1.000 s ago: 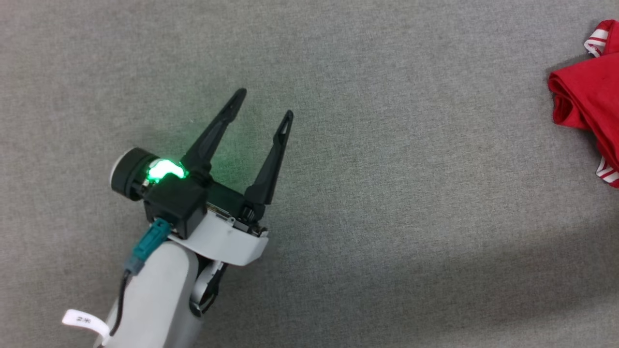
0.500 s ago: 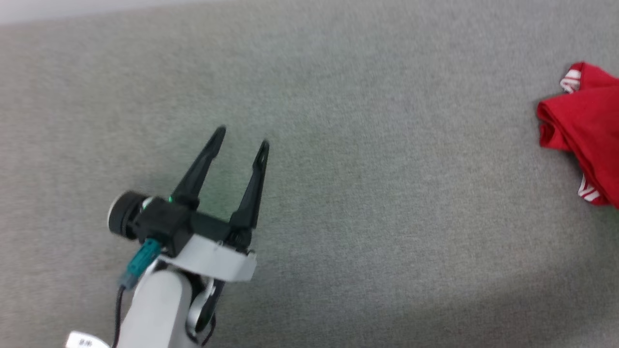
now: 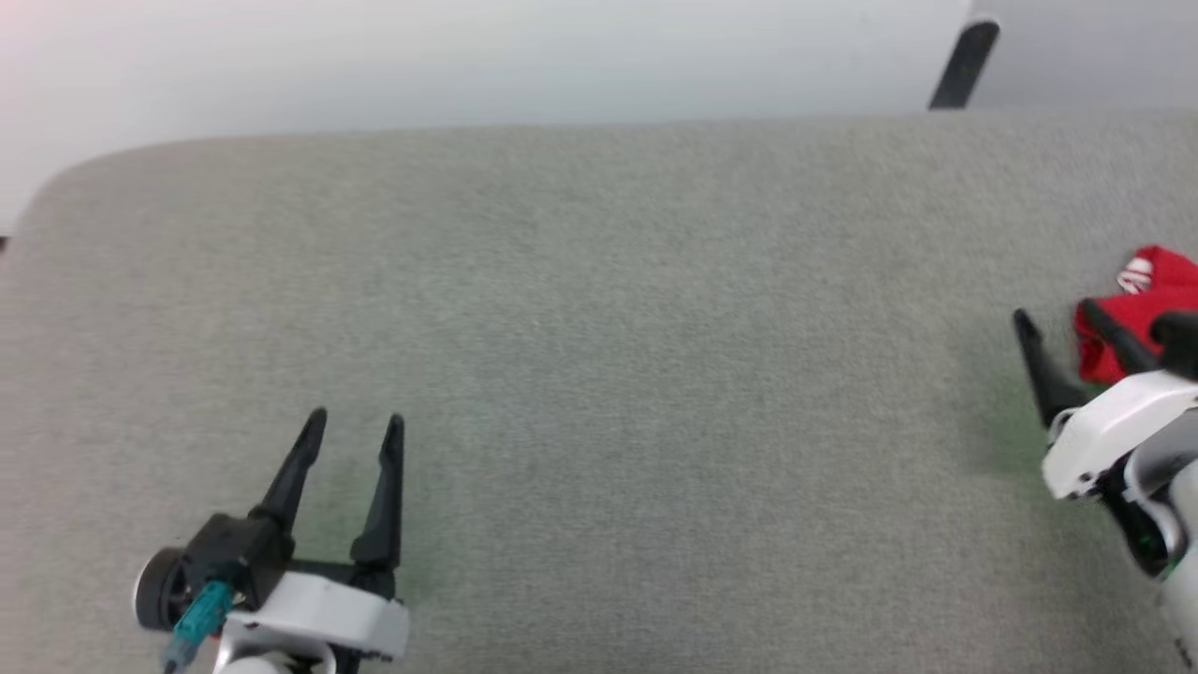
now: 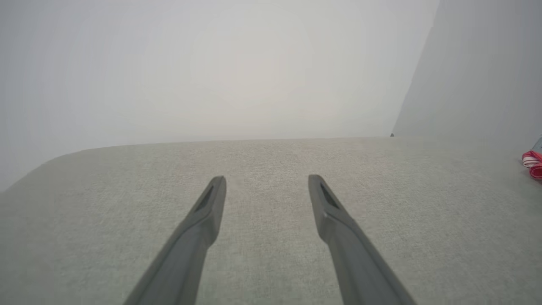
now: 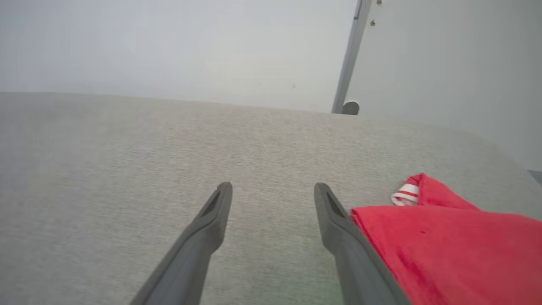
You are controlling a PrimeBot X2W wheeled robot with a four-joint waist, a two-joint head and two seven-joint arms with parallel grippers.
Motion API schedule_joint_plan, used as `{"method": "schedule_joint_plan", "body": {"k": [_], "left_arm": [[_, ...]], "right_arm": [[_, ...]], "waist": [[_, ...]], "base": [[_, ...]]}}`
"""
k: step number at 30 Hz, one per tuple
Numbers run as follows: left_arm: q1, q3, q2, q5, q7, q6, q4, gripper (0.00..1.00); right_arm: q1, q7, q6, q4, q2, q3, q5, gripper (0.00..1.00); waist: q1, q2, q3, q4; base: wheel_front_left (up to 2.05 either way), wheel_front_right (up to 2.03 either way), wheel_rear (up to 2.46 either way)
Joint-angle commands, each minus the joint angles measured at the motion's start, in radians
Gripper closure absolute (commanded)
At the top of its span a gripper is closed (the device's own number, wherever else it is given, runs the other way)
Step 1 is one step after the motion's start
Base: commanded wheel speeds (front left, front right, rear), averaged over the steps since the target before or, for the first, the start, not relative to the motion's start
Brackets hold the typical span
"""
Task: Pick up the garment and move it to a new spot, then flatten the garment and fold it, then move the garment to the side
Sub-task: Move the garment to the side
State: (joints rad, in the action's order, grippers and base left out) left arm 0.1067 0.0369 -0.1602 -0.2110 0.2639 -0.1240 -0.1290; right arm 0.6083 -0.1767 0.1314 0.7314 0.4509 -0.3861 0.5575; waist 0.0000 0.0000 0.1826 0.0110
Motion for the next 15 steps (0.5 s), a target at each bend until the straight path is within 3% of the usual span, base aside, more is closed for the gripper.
{"method": "schedule_joint_plan", "body": {"k": [1,9,15], "left_arm": [[-0.01,-0.005,0.002,0.004,0.0,-0.002,-0.001,0.0],[-0.067,-0.042,0.01,0.001,0.0,-0.005,-0.012,0.0],[-0.096,-0.06,0.022,0.01,0.0,-0.006,0.01,0.0]], "right_arm": [[-0.01,-0.005,-0.002,-0.005,-0.002,-0.003,0.007,0.0],[-0.116,-0.06,-0.002,-0.092,-0.025,-0.018,0.044,0.0],[-0.23,-0.078,-0.002,-0.2,-0.005,0.046,0.04,0.0]], "waist": [[0.0,0.0,-0.051,0.05],[0.0,0.0,-0.106,0.073],[0.0,0.0,-0.116,0.074]], "base": [[0.0,0.0,0.0],[0.0,0.0,0.0],[0.0,0.0,0.0]]}}
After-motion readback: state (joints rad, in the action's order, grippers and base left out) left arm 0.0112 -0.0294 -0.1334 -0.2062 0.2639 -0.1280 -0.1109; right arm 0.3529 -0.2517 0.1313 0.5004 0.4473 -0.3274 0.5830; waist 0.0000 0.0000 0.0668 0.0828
